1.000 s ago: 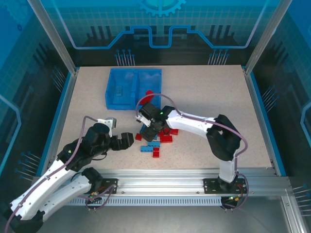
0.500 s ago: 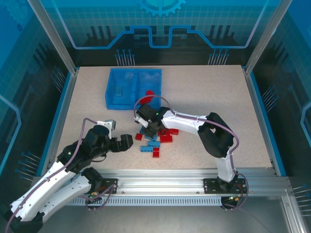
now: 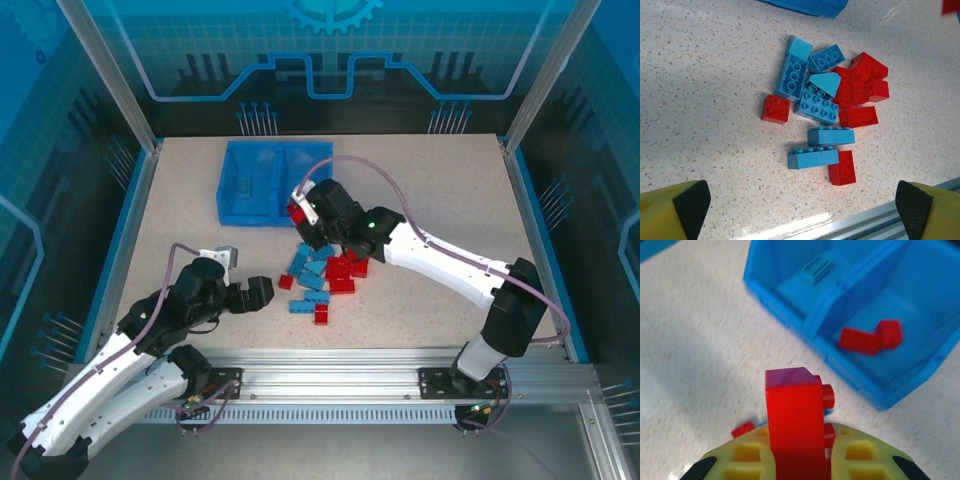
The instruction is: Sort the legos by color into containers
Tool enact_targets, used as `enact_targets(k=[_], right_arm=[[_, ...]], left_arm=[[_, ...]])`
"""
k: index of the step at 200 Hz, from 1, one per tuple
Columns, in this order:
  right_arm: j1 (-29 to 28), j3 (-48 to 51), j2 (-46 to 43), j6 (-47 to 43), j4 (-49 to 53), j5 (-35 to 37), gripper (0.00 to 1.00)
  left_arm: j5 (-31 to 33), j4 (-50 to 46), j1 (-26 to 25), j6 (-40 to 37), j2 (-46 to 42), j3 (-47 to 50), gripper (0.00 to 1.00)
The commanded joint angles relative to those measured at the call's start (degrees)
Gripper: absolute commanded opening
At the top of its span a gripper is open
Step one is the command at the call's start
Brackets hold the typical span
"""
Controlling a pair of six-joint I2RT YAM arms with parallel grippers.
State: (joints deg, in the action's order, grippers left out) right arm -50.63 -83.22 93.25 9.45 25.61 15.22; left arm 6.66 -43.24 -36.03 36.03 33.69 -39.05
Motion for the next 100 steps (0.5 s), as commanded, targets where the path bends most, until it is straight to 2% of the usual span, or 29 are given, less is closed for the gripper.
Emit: enact_targets(k=[1,44,85,100], right_arm=[[1.3,-5.4,5.5,1.3,-4.3,8.6,0.13],[6.0,-22.8,22.9,1.1,-1.6,15.9,0.13],[8.7,-42.7,40.5,2.4,7.9,14.2,0.12],[9.1,-48.9,46.2,2.8,11.0,13.0,0.15]], left_arm=[[-0.1,0.4,-0.3,0.2,0.1,0.3,0.99],[0.0,0.2,-0.3,0.2,0.2,0.6,0.99],[1.1,1.0,-0.2,-2.2,1.4,-1.1,0.99],[1.3,0.8,-0.2,-2.8,2.1,-1.4,0.99]])
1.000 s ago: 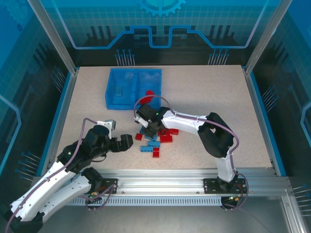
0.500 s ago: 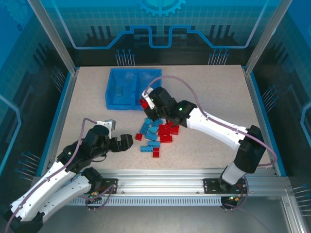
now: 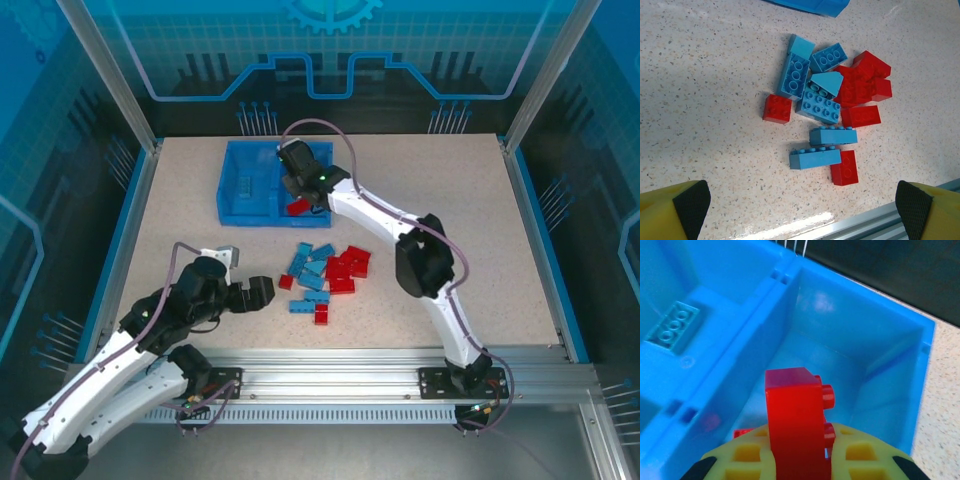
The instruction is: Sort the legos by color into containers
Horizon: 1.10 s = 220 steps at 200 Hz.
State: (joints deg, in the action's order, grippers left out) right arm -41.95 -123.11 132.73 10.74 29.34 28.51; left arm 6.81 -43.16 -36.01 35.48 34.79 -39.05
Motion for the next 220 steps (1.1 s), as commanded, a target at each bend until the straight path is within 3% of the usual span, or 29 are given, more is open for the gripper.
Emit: enact_targets(k=[1,41,94,107,135,182,220], right_arm=[[0.5,-9.3,6.9,1.6,7.5,-0.4,0.16],[1.0,-20.1,12.0,2.0,14.9,-2.3,0.38],[1.0,-11.3,-2.2,1.7,14.9,-4.9,0.45],[1.0,-5.8,-8.1,2.4,14.6,-6.6,0.45],[0.7,12.1,-25.6,2.0,11.4,-17.3,0.48],[-2.2,48.2,-58.1,3.0,4.4,-29.2,0.75],[-2.3,65.5,-74.9,10.5,7.2,-27.1,0.94]], left_arm=[[1.2,0.7,-0.2,-2.2,1.1,-1.4,0.99],[0.5,1.1,-0.3,-1.6,2.0,-0.7,0.99],[-1.0,2.7,-0.2,-1.5,4.6,-1.1,0.99],[-1.7,3.1,-0.3,-2.1,7.1,-2.3,0.99],[-2.2,3.4,-0.2,-3.9,14.8,-6.8,0.99],[-5.7,6.5,-0.9,-6.2,29.0,-12.4,0.99],[-3.3,8.3,-5.3,-2.0,36.4,-11.1,0.99]])
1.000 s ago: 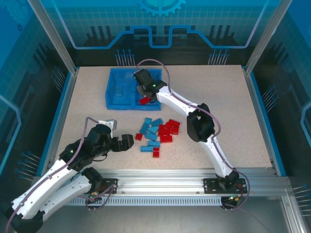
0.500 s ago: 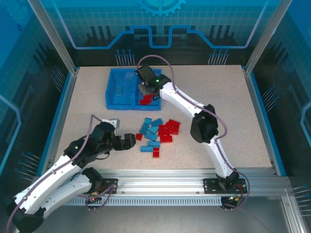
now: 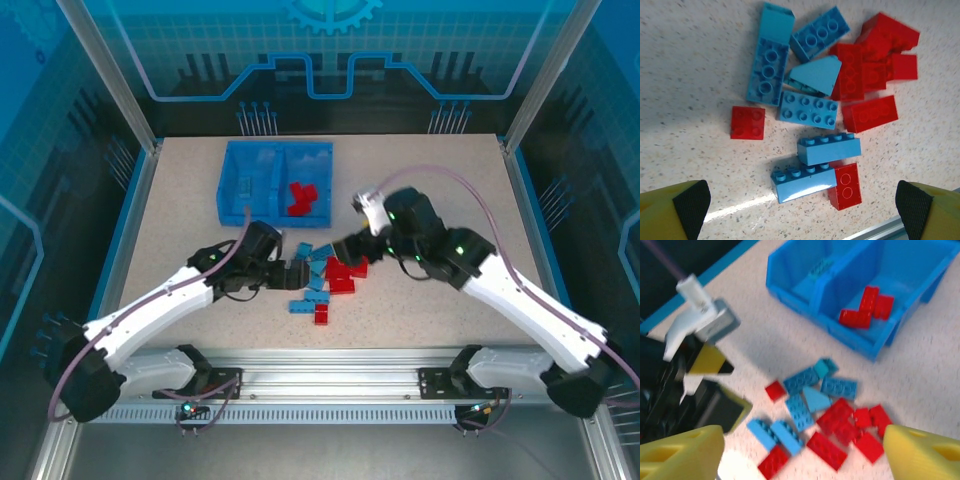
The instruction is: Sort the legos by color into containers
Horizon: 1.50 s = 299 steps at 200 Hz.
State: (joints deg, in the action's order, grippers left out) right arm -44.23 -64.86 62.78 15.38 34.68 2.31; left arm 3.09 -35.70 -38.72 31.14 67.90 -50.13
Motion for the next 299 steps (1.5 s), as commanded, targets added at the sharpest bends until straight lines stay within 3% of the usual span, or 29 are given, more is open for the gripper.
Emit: enact_targets(k=[1,16,37,86,104,153,244,279,299], right_arm=[[-0.1,7.5,-5.3,6.0,2.0,-0.7,0.94],[0.0,10.8,-8.7,8.8,3.5,-0.4,1.0],[0.0,14.0,-11.6,11.2,3.5,-0.1,1.0],[0.6,14.8,-9.9,13.5,3.7,3.7,1.0],[0.7,14.8,-9.3,13.5,3.3,3.3,1.0],[0.7,14.8,-9.3,14.6,3.5,3.9,1.0],[0.6,14.8,-8.6,15.6,3.8,4.0,1.0],[0.7,14.9,-7.8,16.1,3.9,3.7,1.0],[0.7,14.8,-7.7,16.2,3.8,3.7,1.0]], left_arm=[[0.7,0.8,-2.7,2.6,3.4,0.0,0.99],[3.2,1.4,-5.3,7.0,5.8,1.1,0.99],[6.6,2.3,-9.0,12.1,9.4,1.9,0.99],[12.2,-2.2,-14.7,19.4,20.2,-2.8,0.99],[13.1,-2.3,-14.9,20.6,22.3,-3.3,0.98],[14.7,0.6,-15.0,21.3,22.8,-2.5,0.81],[17.2,0.0,-14.9,22.9,19.7,0.0,0.64],[17.6,1.1,-15.0,23.2,19.2,1.5,0.63],[17.1,1.2,-14.9,23.3,20.6,1.5,0.71]])
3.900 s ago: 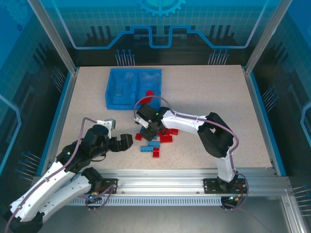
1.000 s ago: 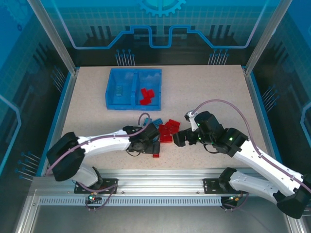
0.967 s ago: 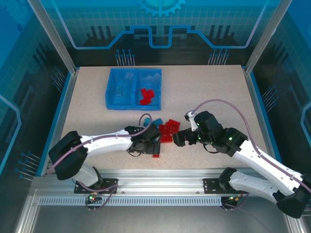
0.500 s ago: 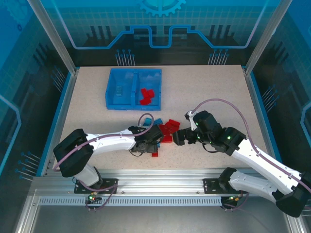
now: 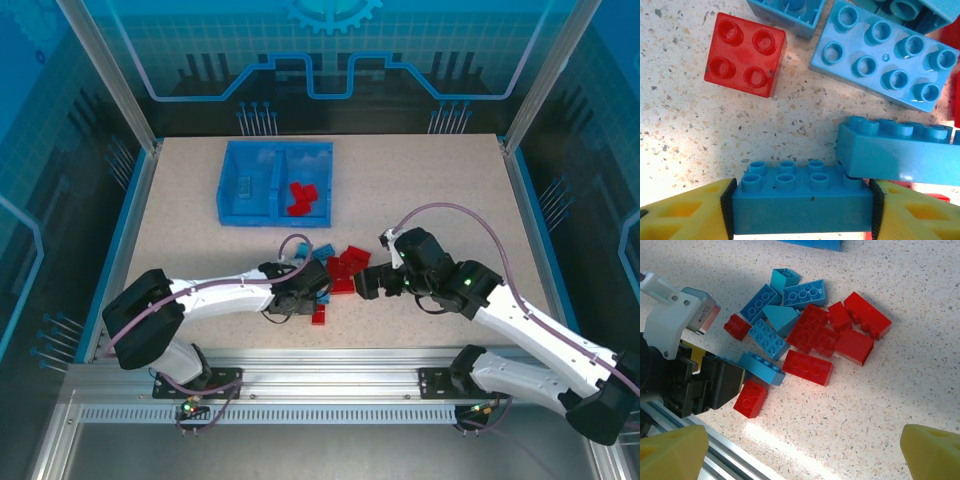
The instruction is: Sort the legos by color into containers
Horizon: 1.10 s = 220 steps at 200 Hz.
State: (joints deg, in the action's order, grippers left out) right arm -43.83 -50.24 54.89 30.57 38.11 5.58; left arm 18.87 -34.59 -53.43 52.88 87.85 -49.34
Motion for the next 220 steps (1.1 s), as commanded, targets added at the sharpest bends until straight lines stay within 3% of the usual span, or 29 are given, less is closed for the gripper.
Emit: enact_targets(k=[1,66,109,132,177,220], right_arm=[[0.3,0.2,0.2,1.0,0.4,0.4,1.0],[0.2,-2.7,0.7,1.2,1.1,-0.4,1.0],[-0.1,-4.6,2.8,-2.1,0.0,-10.2,1.0],[-1.1,-5.8,4.5,-2.2,1.1,-10.0,1.0],[-1.3,-6.1,4.3,-1.7,1.6,-8.0,1.0],[-1.4,-5.4,3.5,-2.9,-0.1,-10.6,1.0]], left_arm=[[1.3,0.1,-0.2,1.5,0.7,0.7,0.71],[2.2,0.7,-0.2,2.4,2.8,1.7,0.7],[2.0,1.0,-0.1,2.3,3.7,1.6,0.7],[0.9,1.5,0.0,1.8,6.1,0.5,0.72],[0.8,1.0,0.0,2.0,7.1,-0.9,0.59],[5.8,-6.7,0.1,-0.6,-3.0,-6.0,0.53]])
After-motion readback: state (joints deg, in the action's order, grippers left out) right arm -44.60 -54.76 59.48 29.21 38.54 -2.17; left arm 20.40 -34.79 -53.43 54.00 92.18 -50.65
